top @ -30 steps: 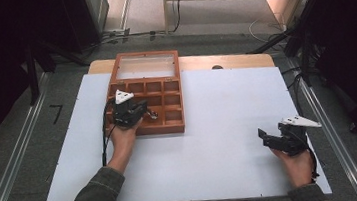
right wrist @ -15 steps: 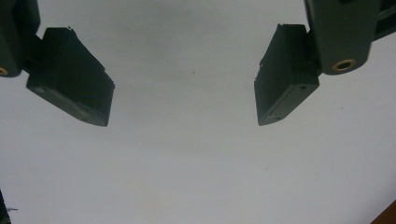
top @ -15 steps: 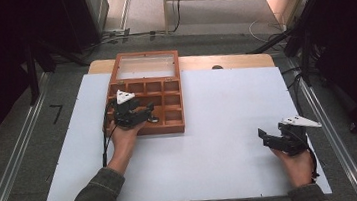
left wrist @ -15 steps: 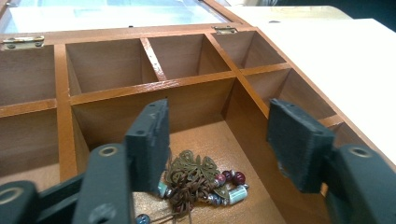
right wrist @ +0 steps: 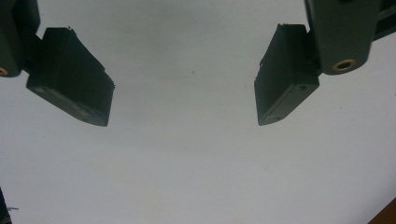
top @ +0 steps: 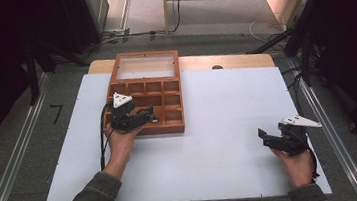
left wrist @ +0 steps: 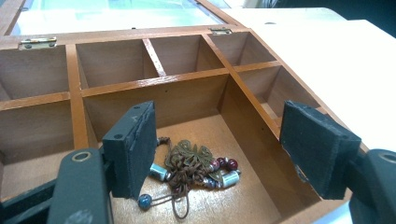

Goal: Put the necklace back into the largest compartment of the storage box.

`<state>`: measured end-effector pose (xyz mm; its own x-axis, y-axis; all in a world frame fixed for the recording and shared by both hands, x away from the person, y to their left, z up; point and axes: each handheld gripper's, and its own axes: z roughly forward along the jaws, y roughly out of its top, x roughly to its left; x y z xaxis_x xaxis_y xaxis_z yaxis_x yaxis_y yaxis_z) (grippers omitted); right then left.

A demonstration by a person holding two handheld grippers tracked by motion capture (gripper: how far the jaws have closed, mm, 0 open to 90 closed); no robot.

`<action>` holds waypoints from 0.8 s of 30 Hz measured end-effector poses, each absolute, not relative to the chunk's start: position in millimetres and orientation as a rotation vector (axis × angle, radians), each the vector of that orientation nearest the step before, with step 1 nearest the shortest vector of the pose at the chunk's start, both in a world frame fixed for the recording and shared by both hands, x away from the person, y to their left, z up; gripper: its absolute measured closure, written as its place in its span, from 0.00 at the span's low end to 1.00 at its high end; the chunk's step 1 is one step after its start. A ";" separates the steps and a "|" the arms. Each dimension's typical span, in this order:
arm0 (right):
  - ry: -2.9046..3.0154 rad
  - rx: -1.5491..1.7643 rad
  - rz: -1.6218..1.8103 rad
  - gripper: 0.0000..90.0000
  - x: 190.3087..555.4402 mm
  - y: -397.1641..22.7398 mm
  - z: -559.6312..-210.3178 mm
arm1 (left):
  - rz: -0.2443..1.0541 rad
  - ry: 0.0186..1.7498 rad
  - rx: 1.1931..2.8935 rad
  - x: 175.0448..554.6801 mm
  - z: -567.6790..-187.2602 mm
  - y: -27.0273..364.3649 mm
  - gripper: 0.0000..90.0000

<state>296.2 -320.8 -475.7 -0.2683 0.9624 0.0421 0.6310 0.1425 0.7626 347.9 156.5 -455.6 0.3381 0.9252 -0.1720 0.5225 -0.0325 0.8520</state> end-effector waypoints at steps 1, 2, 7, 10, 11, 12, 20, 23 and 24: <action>1.963 1.521 0.949 0.20 296.2 -320.9 -475.7 | 0.554 1.310 1.690 347.1 -455.4 157.2 0.29; 1.964 1.521 0.948 0.20 296.2 -320.9 -475.8 | 0.553 1.312 1.689 346.1 -455.3 157.9 0.29; 1.965 1.521 0.947 0.20 296.3 -320.6 -475.8 | 0.552 1.306 1.691 340.6 -454.0 160.4 0.29; 1.965 1.521 0.949 0.20 296.3 -320.7 -475.8 | 0.555 1.298 1.691 337.2 -452.2 161.7 0.28; 1.965 1.521 0.949 0.20 296.3 -320.8 -475.8 | 0.555 1.302 1.684 336.1 -451.9 161.8 0.28; 1.965 1.521 0.949 0.20 296.3 -320.8 -475.8 | 0.555 1.300 1.686 334.9 -451.4 162.7 0.28; 1.965 1.520 0.947 0.20 295.8 -320.2 -475.4 | 0.553 1.299 1.689 323.6 -449.9 168.5 0.24; 1.965 1.519 0.949 0.20 295.8 -320.1 -475.3 | 0.554 1.298 1.687 319.1 -449.0 171.7 0.24; 1.966 1.519 0.949 0.20 295.8 -320.1 -475.3 | 0.556 1.298 1.686 317.6 -448.7 173.3 0.24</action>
